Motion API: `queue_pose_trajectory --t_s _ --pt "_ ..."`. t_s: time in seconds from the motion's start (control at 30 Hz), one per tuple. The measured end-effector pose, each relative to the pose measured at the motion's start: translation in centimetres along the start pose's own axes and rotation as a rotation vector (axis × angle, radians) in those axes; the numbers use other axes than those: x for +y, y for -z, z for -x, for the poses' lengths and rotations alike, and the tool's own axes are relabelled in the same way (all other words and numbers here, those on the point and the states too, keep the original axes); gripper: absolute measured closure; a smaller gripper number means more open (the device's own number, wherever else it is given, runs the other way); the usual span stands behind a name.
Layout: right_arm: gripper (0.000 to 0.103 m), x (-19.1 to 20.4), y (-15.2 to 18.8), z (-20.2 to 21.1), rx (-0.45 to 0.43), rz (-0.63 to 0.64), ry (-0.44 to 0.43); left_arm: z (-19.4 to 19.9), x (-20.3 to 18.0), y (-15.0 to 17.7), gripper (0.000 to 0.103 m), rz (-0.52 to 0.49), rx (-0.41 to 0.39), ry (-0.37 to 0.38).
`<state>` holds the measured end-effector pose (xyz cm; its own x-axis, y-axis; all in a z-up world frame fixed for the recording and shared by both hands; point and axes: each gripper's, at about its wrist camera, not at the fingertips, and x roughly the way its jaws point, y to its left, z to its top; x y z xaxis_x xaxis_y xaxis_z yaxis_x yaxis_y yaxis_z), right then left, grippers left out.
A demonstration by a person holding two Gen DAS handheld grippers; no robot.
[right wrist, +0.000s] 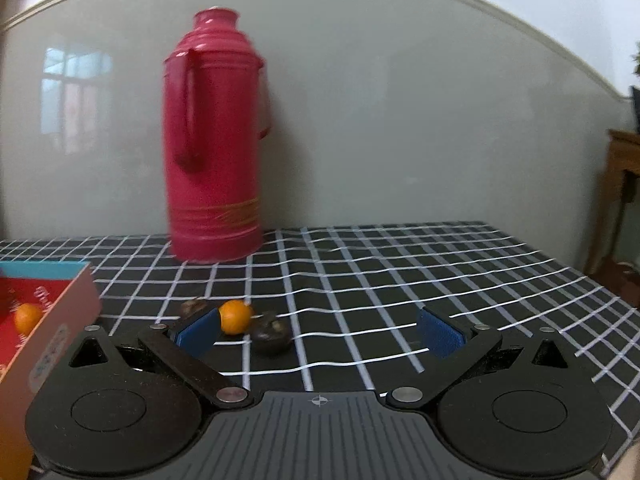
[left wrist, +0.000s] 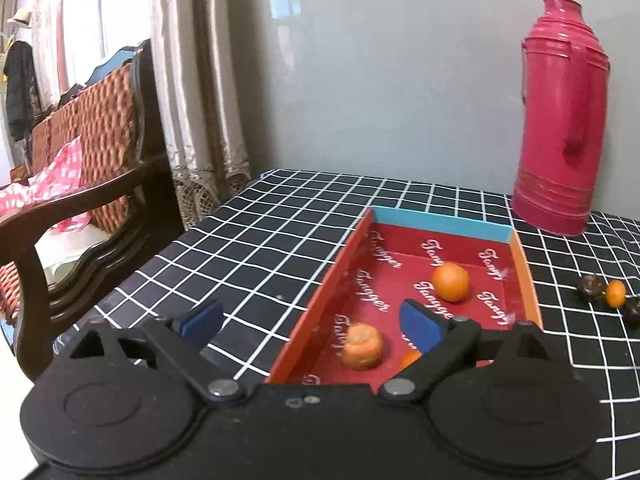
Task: Organize fruits
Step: 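Grasp a dark mangosteen with the right tool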
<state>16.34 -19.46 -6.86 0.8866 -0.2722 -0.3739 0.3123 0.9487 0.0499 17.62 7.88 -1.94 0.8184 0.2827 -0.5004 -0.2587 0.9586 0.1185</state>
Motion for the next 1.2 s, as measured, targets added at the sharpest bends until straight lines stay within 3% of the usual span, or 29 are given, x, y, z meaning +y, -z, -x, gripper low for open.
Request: queue_pose_trajectory --t_s 0.43,0.7,0.73,0.77,0.8,1.0,1.13,1.2 --pt "0.000 0.1 0.2 -4.5 0.111 0.067 -0.181 -0.6 2.8 0.0 0.009 0.069 0.009 -0.091" --pt "0.001 1.1 -0.1 -7.0 0.139 0.124 -0.176 -0.8 3.9 0.0 0.008 0.091 0.013 -0.117" --pt "0.011 1.2 -0.1 -7.4 0.142 0.130 -0.179 -0.8 4.0 0.0 0.008 0.090 0.012 -0.121" --pt "0.027 1.3 -0.1 -7.7 0.152 0.137 -0.184 -0.9 4.1 0.0 0.008 0.089 0.014 -0.125" --pt "0.033 1.2 -0.1 -8.2 0.169 0.136 -0.201 -0.9 4.2 0.0 0.008 0.088 0.016 -0.127" --pt "0.035 0.8 0.1 -9.8 0.214 0.098 -0.200 -1.4 4.9 0.0 0.008 0.097 0.029 -0.142" --pt "0.056 0.9 0.2 -10.5 0.239 0.098 -0.218 -1.5 5.1 0.0 0.008 0.104 0.035 -0.143" --pt "0.058 0.5 0.3 -10.9 0.255 0.074 -0.224 -1.5 5.1 0.1 0.008 0.102 0.036 -0.147"
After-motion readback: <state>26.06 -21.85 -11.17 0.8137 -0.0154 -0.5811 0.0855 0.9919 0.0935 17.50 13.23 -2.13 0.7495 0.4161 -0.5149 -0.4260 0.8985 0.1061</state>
